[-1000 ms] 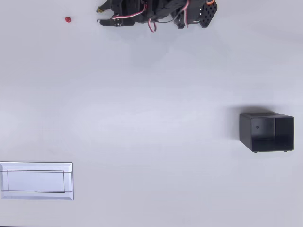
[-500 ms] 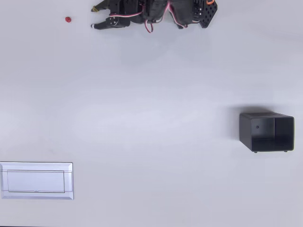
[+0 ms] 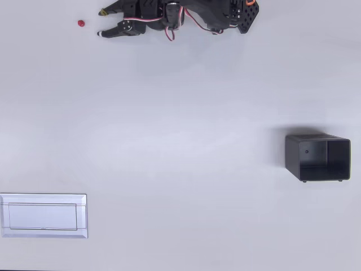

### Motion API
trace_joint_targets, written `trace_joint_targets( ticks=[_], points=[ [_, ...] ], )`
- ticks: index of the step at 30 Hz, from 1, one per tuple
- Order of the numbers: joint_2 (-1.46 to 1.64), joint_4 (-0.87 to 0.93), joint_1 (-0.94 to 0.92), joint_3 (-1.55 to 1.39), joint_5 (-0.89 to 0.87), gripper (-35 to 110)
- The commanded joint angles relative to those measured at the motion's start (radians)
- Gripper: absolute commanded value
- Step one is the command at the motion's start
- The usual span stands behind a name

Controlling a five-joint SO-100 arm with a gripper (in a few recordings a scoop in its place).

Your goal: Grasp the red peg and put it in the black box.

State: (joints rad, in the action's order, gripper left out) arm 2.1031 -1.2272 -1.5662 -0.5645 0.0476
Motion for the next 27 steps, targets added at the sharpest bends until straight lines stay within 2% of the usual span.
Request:
trace_joint_targets(
  ticks=[1,11,27],
  points=[
    [0.048,-0.006,0.008,-0.107,-0.008,21],
    [0.077,0.074,0.017,-0.212,-0.034,21],
    [0.129,0.069,0.023,-0.285,-0.038,21]
  ],
)
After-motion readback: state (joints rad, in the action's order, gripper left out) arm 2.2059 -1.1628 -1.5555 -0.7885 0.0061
